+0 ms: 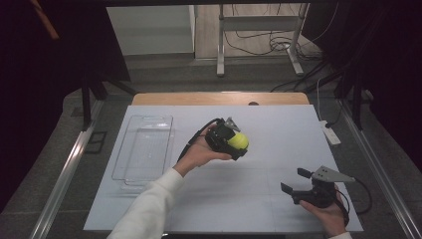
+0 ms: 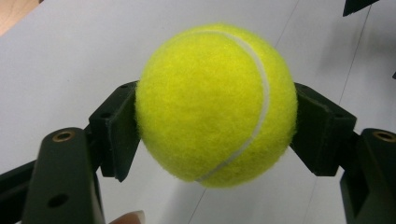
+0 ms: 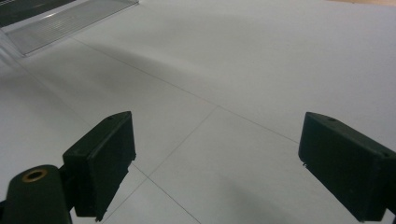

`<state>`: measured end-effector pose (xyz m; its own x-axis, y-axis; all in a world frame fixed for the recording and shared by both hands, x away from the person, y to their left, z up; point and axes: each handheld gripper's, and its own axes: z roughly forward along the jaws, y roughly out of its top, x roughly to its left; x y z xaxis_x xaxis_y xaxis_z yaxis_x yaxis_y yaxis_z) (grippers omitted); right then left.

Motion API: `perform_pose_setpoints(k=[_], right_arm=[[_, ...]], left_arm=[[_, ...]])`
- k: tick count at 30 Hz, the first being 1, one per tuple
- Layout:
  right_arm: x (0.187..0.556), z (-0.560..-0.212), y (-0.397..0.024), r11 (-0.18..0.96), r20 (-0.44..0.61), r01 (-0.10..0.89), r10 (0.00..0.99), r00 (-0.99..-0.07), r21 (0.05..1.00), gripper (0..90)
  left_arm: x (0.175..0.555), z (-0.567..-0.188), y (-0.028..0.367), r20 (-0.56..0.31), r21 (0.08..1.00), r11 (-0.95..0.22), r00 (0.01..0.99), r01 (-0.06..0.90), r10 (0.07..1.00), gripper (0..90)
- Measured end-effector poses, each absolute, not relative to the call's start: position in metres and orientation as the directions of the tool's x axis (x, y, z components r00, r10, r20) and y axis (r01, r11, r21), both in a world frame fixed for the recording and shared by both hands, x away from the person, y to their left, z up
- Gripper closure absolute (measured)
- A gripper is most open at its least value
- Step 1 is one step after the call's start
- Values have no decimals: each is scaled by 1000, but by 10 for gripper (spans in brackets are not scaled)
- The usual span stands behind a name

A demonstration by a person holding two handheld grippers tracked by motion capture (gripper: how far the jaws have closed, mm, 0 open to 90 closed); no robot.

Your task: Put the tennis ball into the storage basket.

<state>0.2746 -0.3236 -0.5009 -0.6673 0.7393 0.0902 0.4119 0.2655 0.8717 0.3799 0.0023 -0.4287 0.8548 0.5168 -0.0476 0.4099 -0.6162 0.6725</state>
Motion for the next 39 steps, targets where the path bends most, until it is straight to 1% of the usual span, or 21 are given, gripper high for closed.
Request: perform_pose_setpoints(k=[27,30,39], right_arm=[[275,-501,-324,266,89,412,740,-667,872,110],[275,-501,-324,265,90,413,741,-666,871,110],[275,-501,-324,264,91,412,740,-667,872,110]], left_arm=[[378,-417,13,-29,695,-590,837,410,547,264],[378,-416,14,-8,692,-598,833,404,553,264],[377,-411,19,-11,701,-587,830,404,558,264]])
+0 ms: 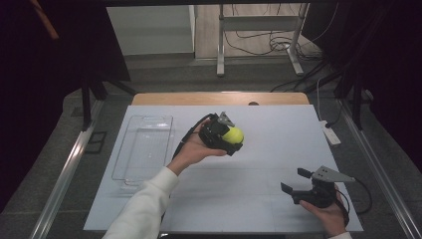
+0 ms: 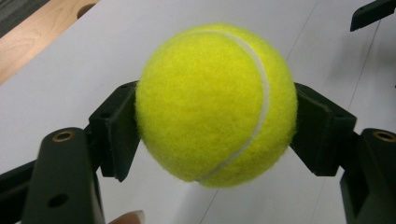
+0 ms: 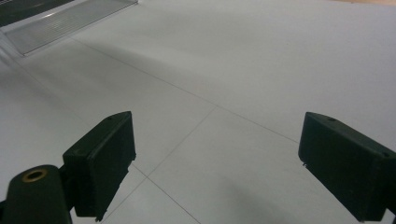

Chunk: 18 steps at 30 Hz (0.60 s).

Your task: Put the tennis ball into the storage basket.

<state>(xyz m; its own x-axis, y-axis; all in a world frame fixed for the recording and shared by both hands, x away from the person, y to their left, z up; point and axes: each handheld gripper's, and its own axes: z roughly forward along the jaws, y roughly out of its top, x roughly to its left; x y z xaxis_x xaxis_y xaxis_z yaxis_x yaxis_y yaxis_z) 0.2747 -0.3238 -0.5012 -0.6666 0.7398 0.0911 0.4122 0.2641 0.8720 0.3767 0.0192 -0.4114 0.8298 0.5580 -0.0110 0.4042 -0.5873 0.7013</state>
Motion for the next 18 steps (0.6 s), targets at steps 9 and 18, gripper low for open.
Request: perform_pose_setpoints(k=[9,18], right_arm=[[275,-501,-324,264,91,412,740,-666,872,110],[275,-501,-324,268,88,413,740,-667,871,110]], left_arm=[[375,-405,23,-1,709,-582,826,398,564,264],[375,-401,31,1,716,-572,819,400,573,264]])
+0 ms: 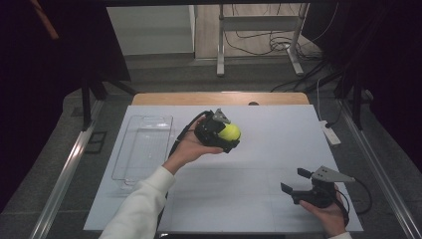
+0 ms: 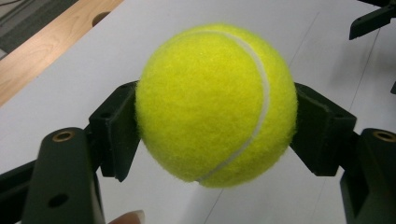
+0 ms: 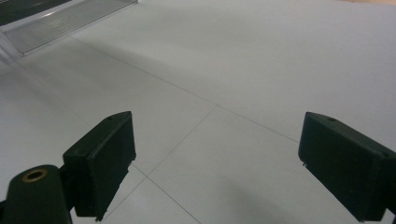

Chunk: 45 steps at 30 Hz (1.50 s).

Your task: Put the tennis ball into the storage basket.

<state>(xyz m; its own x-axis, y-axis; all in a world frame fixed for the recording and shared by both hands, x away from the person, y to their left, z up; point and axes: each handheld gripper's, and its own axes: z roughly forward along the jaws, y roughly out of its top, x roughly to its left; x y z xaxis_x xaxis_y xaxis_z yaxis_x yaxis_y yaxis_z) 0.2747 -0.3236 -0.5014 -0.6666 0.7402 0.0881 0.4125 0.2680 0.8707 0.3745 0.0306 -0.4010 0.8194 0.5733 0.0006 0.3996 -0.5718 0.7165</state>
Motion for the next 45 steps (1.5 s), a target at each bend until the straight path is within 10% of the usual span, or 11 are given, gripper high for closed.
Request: perform_pose_setpoints(k=[45], right_arm=[[275,-501,-324,266,89,413,740,-666,871,110]], left_arm=[[374,-393,56,8,762,-510,782,399,624,264]])
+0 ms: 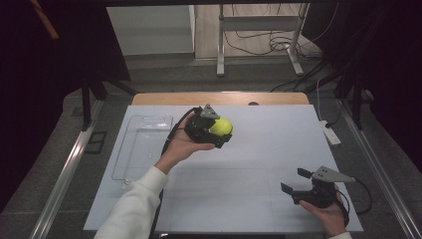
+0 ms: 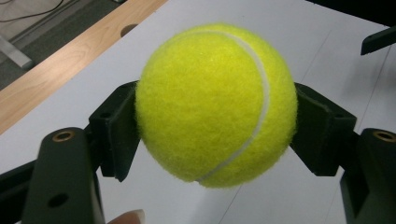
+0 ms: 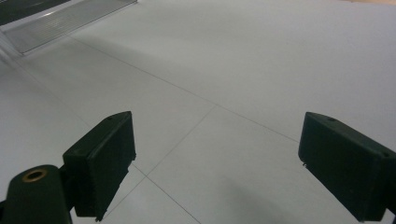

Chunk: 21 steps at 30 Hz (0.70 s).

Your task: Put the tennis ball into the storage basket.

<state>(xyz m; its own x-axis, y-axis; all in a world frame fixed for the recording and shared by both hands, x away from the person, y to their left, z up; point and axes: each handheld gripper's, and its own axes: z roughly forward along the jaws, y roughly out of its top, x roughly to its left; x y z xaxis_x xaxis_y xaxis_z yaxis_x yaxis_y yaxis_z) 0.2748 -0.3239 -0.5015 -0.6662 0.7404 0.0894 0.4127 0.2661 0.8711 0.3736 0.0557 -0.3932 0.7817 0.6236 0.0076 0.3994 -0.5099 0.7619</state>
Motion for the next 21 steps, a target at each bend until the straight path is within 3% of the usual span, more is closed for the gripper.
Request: perform_pose_setpoints(k=[21], right_arm=[[275,-502,-324,266,89,413,742,-664,871,110]], left_arm=[[376,-390,80,-3,789,-454,741,413,671,264]])
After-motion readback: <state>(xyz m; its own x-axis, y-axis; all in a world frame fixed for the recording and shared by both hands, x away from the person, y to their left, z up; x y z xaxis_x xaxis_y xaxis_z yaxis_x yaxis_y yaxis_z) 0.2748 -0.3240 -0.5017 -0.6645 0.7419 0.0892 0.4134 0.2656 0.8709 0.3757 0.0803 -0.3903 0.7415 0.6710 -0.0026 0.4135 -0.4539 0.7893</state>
